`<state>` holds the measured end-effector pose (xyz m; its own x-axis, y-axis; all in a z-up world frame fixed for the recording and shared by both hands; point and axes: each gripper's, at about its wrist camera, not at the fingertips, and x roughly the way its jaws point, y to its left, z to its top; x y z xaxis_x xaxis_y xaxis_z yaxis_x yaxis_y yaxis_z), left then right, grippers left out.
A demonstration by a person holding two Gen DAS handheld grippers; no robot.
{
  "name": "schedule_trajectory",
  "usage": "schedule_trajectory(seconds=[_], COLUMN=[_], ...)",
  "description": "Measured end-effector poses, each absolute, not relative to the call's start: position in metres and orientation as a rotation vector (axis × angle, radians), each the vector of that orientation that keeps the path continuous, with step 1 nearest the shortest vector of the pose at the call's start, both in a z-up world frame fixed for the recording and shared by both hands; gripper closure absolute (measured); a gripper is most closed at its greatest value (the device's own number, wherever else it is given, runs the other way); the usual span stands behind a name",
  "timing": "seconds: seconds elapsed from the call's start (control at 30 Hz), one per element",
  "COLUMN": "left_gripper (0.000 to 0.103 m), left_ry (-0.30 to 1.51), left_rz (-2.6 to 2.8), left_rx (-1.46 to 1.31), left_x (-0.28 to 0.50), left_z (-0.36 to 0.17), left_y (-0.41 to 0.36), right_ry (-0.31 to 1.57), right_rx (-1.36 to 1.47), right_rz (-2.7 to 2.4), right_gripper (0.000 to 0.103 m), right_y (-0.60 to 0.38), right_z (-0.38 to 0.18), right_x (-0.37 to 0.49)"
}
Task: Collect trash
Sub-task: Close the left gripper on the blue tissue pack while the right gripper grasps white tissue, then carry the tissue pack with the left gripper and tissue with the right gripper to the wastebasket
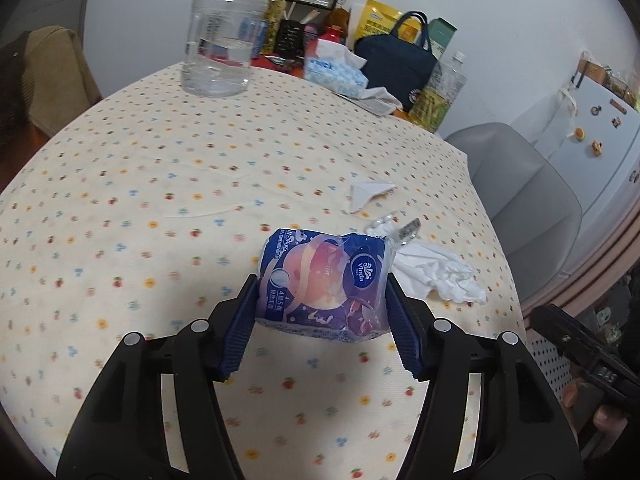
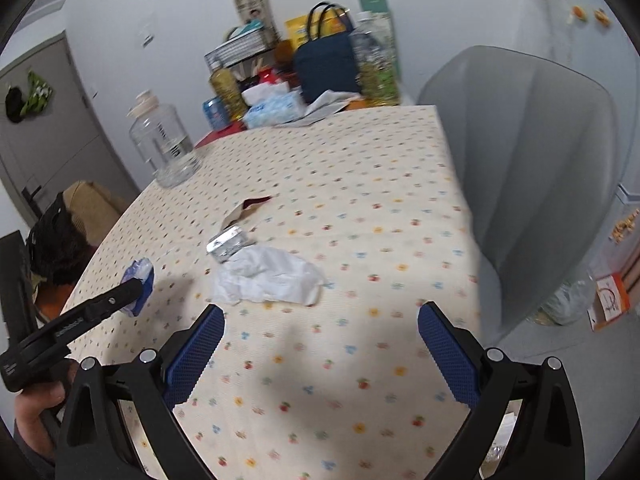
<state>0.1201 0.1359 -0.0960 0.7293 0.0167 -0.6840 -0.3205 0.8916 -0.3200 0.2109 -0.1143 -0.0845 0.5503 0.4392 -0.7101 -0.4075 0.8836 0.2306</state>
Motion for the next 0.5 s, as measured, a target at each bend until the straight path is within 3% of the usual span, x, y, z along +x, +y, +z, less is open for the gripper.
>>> schedule_trajectory(seconds=[0.23,0.33,0.37,0.4,0.43,0.5], left_gripper=[0.042,0.042,0.042,0.042,0.042,0.042], left_ry=[0.714,0.715,0.714,0.713,0.710,0.706], left_rz=[0.249,0.263,0.264,0.264,0.261,0.254], left_rx=[-0.462,-0.472,-0.475,-0.476,-0.479,-0.478], left_x=[0.095,0.089,0.088,0.088,0.087,0.087], left_z=[-0.092,-0.094,-0.094,-0.094,-0.094,-0.093], left_y=[0.155,0.160,0.161,0.161,0.161,0.159], right_ry=[0.891,0.906,0.923,0.973,1.007,1.002], right_rx=[-0.032,-0.052,-0.057,-0.064,-0.064,-0.060], right_rz=[0.525,0.538,0.552,0.575,0.583,0.589], right_gripper=[0.010,0.019,0.037,0.071,0.087,0.098], right_y=[-0.078,-0.069,-0.066,-0.062,-0.061,-0.062], right_z=[-0.102,-0.105,-0.107,-0.112,-0.116,-0.114], right_x=[0.231,0.238,0.240,0.243,0.245,0.238])
